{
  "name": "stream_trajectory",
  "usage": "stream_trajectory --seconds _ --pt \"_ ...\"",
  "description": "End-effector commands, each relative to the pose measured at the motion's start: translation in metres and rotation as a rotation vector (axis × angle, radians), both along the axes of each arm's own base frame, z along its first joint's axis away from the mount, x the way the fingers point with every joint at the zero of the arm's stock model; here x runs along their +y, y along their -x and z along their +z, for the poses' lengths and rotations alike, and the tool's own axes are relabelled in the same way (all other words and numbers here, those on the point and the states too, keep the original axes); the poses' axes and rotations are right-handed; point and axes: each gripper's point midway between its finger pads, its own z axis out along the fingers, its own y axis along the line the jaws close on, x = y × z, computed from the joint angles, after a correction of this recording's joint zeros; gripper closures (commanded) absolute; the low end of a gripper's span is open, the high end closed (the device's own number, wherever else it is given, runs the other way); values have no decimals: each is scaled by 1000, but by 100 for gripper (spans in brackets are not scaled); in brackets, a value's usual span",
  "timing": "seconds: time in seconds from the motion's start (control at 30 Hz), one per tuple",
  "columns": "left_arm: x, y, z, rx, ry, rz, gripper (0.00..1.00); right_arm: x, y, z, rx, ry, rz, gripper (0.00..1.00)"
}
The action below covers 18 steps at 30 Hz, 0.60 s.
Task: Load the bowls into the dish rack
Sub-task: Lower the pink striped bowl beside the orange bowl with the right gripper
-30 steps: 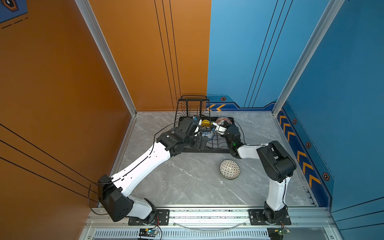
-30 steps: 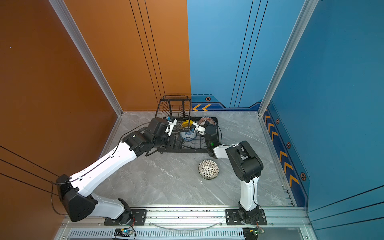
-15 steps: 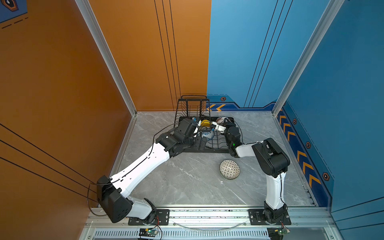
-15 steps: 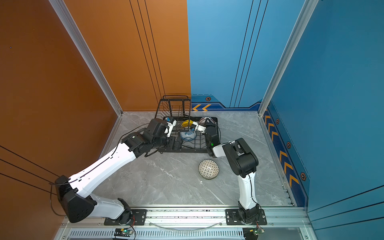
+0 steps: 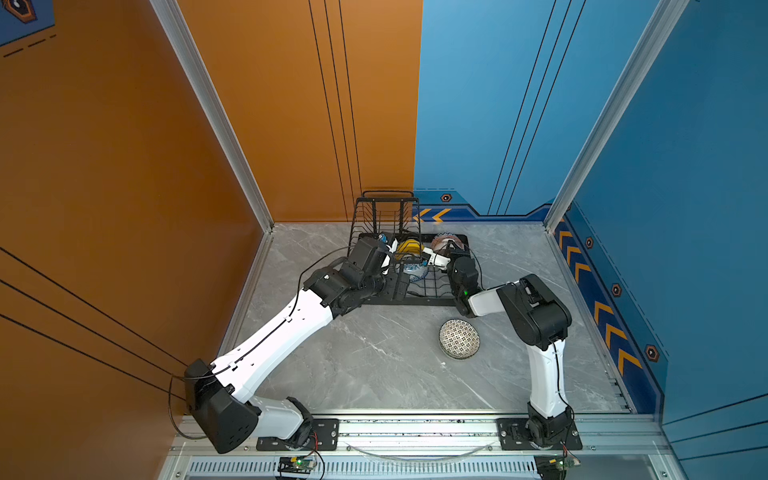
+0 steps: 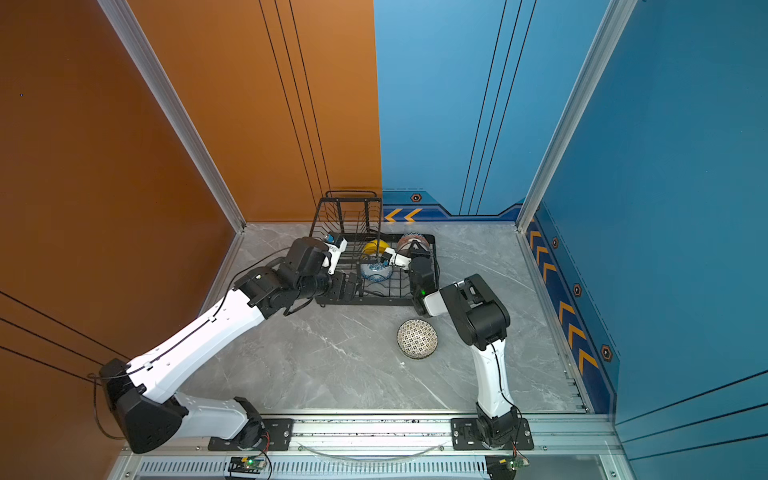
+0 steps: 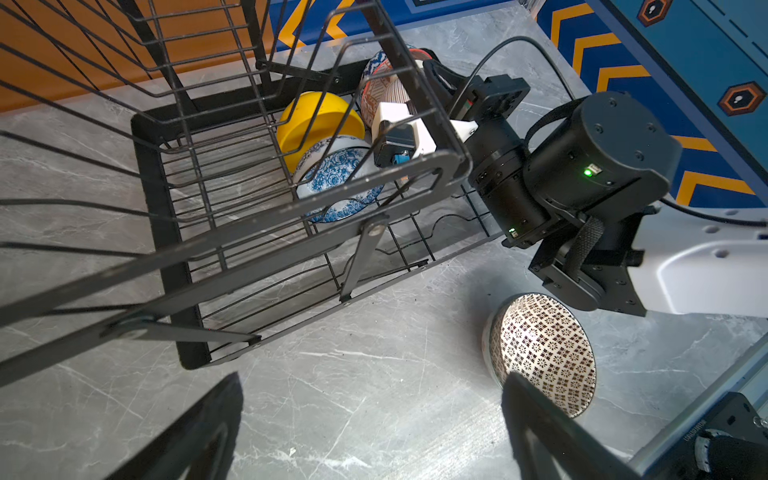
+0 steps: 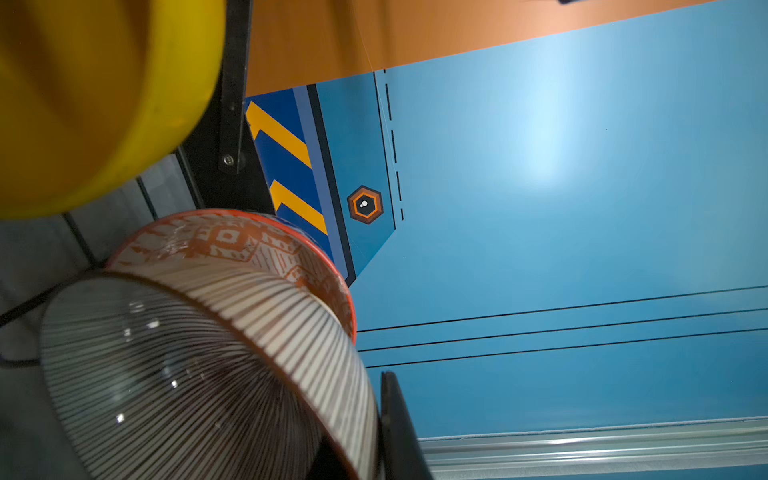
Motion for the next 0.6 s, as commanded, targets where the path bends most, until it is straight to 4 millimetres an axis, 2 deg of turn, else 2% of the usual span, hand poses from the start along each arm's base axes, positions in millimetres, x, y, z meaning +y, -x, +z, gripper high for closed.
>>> stream_trajectory --seconds 0.0,0.57 --pt "6 5 -4 15 -4 -4 2 0 2 21 -91 -70 -22 100" --pt "5 5 -3 18 2 -9 2 -1 20 0 -12 -98 -11 100"
